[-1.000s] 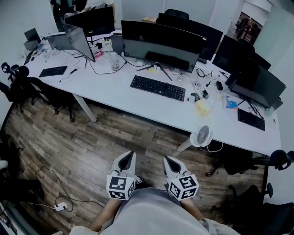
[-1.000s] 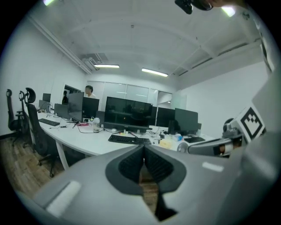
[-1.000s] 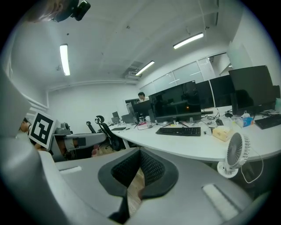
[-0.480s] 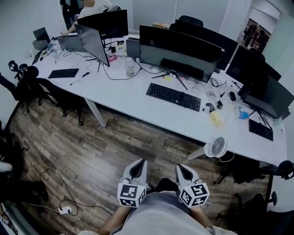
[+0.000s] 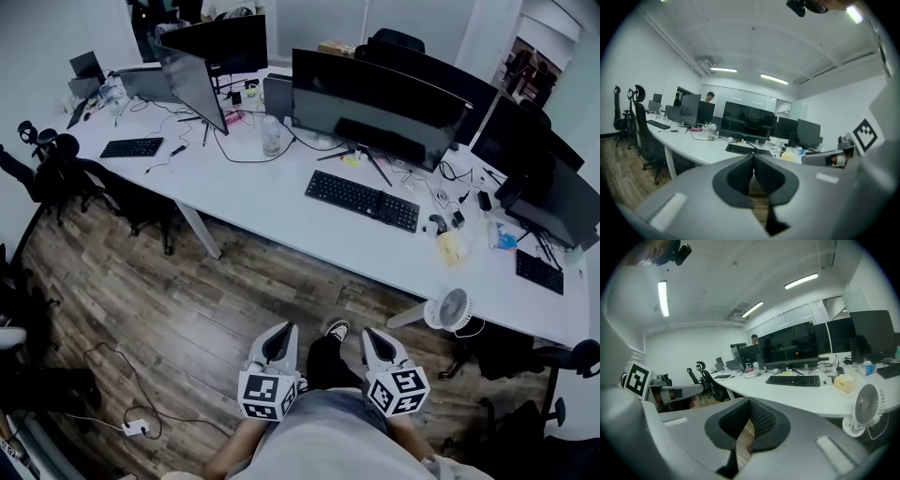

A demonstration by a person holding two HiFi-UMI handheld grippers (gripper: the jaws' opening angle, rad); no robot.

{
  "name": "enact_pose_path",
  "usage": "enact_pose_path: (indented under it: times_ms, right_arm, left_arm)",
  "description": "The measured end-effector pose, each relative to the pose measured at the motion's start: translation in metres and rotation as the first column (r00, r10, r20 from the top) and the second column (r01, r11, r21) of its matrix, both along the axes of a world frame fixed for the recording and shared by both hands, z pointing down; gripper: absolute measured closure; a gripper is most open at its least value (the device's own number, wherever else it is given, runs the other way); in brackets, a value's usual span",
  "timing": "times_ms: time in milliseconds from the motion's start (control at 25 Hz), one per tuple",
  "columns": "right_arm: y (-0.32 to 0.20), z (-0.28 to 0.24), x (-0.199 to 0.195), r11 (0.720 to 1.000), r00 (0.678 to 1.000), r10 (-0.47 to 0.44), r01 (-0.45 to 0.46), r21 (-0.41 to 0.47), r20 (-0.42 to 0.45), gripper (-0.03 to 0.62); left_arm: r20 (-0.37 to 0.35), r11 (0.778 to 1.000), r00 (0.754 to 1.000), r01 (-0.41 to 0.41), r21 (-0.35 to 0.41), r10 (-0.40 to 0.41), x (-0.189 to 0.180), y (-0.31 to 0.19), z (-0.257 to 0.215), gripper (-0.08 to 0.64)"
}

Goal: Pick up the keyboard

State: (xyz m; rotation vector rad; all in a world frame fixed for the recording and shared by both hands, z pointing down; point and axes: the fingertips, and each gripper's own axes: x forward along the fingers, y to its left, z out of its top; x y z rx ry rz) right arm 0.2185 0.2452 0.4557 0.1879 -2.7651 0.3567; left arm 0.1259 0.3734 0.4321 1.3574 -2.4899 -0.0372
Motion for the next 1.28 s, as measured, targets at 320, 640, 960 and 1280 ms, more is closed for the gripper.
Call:
enact_pose_path:
  times_ms: [320,640,960,1280]
  right_arm:
    - [-0.044,0.007,-0.043,0.999,0.999,0.039,-0.039,-0.019,-0.014,0.592]
    - [-0.117,0.019,-0.099,0.995,0.996,0.076,-0.079,-0.054,-0.047,0.592]
    - [-0.210,0.026,-0.150,0.990,0.990,0.118,-0.124,-0.073,-0.080,0.592]
    - [-0.267,0.030,-0.180,0.983,0.986,0.149,-0.156,-0.099,-0.079,0.592]
  left_arm:
    - [-0.018,1.000,1.000,-0.019,-0.018,0.019,-0.041,-0.042,0.007,0.560]
    - [-0.062,0.997,0.997,-0.052,-0.054,0.048,-0.102,-0.118,0.017,0.560]
    - [-0.023,0.990,0.996,-0.088,-0.106,0.086,-0.152,-0.208,0.012,0.560]
    - [-0.027,0.979,0.985,-0.170,-0.111,0.168,-0.174,-0.288,0.011,0.560]
